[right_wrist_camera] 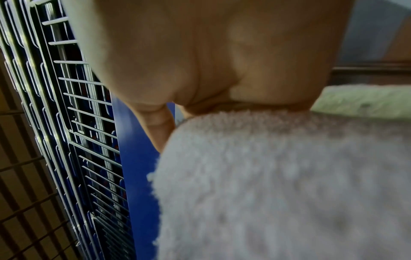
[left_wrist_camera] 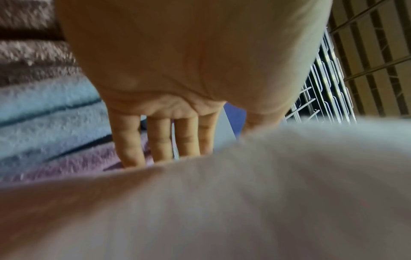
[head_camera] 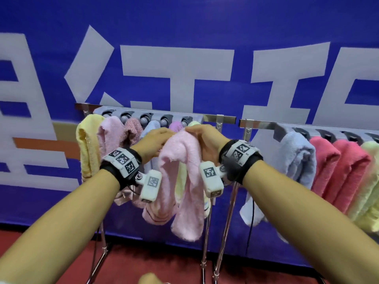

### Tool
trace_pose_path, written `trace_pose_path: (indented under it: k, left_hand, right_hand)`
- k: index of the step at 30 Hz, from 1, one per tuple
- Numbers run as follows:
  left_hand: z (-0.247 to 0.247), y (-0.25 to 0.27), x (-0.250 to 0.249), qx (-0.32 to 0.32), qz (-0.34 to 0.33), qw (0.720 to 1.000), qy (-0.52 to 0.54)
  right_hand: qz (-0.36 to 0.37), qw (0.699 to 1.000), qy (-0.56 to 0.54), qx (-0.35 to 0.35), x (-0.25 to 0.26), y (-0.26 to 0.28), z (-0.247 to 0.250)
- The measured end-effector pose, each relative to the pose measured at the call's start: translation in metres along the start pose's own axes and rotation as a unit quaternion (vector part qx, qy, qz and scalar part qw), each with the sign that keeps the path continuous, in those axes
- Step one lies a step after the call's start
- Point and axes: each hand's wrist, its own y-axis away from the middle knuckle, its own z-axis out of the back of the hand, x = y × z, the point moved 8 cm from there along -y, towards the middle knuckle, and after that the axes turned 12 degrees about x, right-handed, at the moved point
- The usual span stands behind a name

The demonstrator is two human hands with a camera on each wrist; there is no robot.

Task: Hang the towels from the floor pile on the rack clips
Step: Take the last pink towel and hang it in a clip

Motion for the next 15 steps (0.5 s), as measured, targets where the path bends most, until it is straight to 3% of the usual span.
trace_pose_path:
  k: [4, 9, 15]
  left_hand:
    - [0.043, 0.008, -0.013, -0.129, -0.11, 0.985, -0.032]
    - [0.054, 0.014, -0.012, -0.094, -0.159, 0.981, -0.062]
    - [0.063, -0.003, 0.001, -0.151, -0.137, 0.96, -0.192]
  right_hand:
    - [0.002, 1.0, 0.005, 0.009, 0.017, -0.036, -0.02]
    - [-0.014, 1.0, 0.026, -0.007, 0.034, -0.074, -0.024]
    - [-0.003, 0.997, 0.07, -0.029, 0.054, -0.113, -0.012]
